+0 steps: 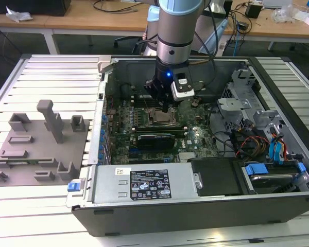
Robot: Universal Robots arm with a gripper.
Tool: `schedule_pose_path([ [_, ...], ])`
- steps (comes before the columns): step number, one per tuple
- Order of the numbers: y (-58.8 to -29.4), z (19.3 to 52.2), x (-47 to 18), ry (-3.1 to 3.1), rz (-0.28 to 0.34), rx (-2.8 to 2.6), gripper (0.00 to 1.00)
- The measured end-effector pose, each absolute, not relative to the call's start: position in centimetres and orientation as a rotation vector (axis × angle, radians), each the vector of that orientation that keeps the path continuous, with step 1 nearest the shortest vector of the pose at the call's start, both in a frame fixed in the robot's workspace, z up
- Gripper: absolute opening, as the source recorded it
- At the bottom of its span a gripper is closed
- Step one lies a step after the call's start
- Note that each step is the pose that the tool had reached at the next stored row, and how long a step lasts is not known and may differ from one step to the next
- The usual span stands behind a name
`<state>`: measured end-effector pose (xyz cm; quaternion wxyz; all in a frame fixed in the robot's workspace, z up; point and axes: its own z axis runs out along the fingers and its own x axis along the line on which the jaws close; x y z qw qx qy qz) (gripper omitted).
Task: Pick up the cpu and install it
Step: 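Close the cpu cover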
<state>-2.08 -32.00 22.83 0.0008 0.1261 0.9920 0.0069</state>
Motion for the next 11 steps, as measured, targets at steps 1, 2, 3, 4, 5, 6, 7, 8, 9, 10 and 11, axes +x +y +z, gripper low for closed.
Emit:
schedule_pose_path([
  [1,-32.00,22.81,-2.08,3.120,0.021,0.357,0.11],
  [2,-32.01,22.79,-2.08,3.123,0.021,0.331,0.11],
  [3,-32.00,22.78,-2.08,3.126,0.020,0.302,0.11],
  [4,-32.00,22.76,-2.08,3.129,0.019,0.272,0.11],
  [5,-32.01,22.74,-2.08,3.132,0.019,0.238,0.11],
  [6,-32.01,22.73,-2.08,3.135,0.018,0.204,0.11],
  [7,-32.01,22.70,-2.09,3.138,0.017,0.153,0.11],
  [8,-32.01,22.68,-2.08,3.140,0.016,0.118,0.11],
  [9,-32.01,22.66,-2.08,3.141,0.016,0.088,0.11],
  [10,-32.00,22.63,-2.08,3.143,0.014,0.044,0.11],
  [11,-32.00,22.62,-2.08,3.144,0.011,0.014,0.11],
])
